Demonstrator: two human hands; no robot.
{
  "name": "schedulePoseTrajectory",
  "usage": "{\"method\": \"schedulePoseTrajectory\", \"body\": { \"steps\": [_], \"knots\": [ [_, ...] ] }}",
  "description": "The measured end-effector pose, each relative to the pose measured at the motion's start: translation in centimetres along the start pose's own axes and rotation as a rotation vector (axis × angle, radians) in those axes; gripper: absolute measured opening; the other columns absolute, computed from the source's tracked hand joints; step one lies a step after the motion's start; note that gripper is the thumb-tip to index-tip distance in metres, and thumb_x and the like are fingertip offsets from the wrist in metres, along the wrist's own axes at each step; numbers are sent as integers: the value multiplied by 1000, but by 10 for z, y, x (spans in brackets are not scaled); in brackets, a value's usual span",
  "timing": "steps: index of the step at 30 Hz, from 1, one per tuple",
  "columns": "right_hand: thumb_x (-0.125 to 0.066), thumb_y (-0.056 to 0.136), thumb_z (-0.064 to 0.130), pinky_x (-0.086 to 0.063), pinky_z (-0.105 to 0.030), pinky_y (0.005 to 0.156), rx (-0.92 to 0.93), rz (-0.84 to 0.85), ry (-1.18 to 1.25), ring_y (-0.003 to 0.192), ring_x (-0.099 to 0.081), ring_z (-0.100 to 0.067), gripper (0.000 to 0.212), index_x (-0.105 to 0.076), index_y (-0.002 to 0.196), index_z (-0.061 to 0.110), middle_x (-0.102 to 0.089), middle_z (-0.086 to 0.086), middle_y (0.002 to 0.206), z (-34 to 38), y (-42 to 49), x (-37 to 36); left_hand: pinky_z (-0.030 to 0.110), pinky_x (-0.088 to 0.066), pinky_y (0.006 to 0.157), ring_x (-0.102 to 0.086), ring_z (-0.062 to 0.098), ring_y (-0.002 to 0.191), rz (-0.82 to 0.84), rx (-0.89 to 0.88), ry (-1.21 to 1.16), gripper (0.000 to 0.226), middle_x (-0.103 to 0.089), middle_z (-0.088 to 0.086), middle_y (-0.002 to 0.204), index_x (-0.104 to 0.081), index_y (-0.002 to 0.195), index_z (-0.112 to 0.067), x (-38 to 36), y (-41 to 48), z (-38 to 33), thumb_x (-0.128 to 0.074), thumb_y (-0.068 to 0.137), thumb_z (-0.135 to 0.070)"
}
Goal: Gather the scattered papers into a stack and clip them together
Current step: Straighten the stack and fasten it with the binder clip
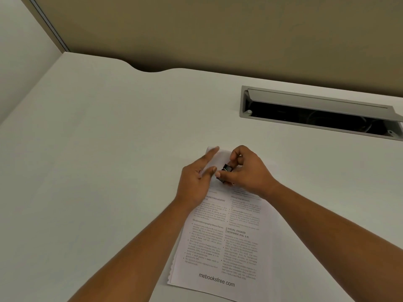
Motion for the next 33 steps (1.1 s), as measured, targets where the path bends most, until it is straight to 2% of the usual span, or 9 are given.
{"method": "schedulePoseTrajectory", "body": {
  "steps": [4,7,10,13,17,20,25,29,33],
  "knots": [
    [-94,58,34,-63,-44,60,-35,9,100,82,-71,-46,59,-47,92,20,-67,-27,94,0,1,2,26,-50,106,-60,-3,119,-27,14,-8,52,-60,-6,139,-51,137,-41,-1,1,1,-61,98,-8],
    [-94,54,40,-61,-40,56,-49,25,99,82,-70,-47,63,-48,92,19,-66,-30,95,-1,2,3,30,-62,84,-68,17,112,-98,34,-50,57,-63,4,131,-40,128,-45,0,1,2,-68,93,-9],
    [-93,50,42,-63,-51,62,-60,23,98,82,-70,-48,66,-48,91,17,-65,-31,93,-4,3,5,23,-61,72,-69,19,96,-120,-14,62,38,-64,1,109,-45,105,-37,-2,1,3,-64,95,-5],
    [-94,59,23,-63,-51,63,-56,18,128,82,-69,-51,58,-46,90,13,-63,-32,89,-6,3,6,20,-56,76,-67,15,86,-75,-80,164,25,-67,-1,91,-71,91,-17,-2,2,8,-59,94,5],
    [-94,59,10,-60,-40,59,-18,68,131,77,-70,-51,58,-44,89,13,-59,-18,83,-3,4,8,16,-54,92,-68,8,100,-65,-8,102,25,-72,-3,106,-78,107,-11,-1,3,10,-58,97,0],
    [-96,56,17,-60,-35,58,28,123,31,66,-69,-37,60,-45,88,16,-61,-19,83,6,7,9,27,-56,97,-69,13,106,-67,14,50,24,-73,-1,111,-77,112,-11,-1,3,9,-60,96,-6],
    [-96,50,35,-62,-41,61,85,217,-171,63,-67,-25,63,-47,87,24,-67,-17,84,20,11,6,41,-59,92,-73,18,103,-15,70,-72,44,-77,2,107,-79,111,-13,1,2,11,-70,84,-47],
    [-97,50,37,-52,-21,55,104,273,-312,56,-56,-8,64,-47,87,23,-64,-2,75,31,9,2,40,-60,89,-74,20,97,8,63,-105,24,-79,5,102,-80,107,-10,2,3,8,-73,90,-24],
    [-96,53,38,-51,-23,57,109,247,-339,58,-56,-10,60,-50,88,21,-66,-4,78,37,7,0,33,-60,84,-74,21,90,17,84,-147,17,-78,9,94,-82,96,-6,7,5,6,-70,92,-17]
  ]
}}
Point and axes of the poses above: each hand's wrist, its own y-axis towards the middle knuckle, its own x-axis out of the back of the hand, z = x × y, the point moved 2 cm from there along y, towards the middle knuckle
